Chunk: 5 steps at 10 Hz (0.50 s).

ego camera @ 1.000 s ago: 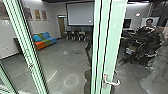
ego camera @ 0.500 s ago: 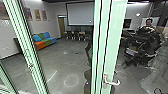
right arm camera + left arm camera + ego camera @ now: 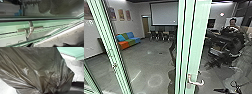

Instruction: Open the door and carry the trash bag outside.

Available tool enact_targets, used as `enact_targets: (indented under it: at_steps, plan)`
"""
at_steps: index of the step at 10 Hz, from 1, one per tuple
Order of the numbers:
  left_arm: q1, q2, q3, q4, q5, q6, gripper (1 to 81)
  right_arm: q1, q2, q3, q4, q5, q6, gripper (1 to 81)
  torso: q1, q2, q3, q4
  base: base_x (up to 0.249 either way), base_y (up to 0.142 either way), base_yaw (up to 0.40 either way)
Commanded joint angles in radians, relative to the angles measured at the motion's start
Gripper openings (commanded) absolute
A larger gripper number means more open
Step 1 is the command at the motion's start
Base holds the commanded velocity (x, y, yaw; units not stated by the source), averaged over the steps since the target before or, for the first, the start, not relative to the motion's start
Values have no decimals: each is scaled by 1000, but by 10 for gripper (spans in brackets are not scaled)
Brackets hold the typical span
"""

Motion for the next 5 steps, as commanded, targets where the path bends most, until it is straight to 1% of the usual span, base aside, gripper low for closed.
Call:
enact_targets:
  at_steps: [1,3,5]
  plan:
    - [-54,-8,8,-6,58,3,10,122,-1,10,15,-63,4,811,0,0,0,0,0,0,0]
    - [-54,-7,6,-6,58,2,10,122,40,3,15,-56,4,811,0,0,0,0,0,0,0]
    - [-55,-7,5,-6,58,2,10,163,77,-40,33,-62,8,811,0,0,0,0,0,0,0]
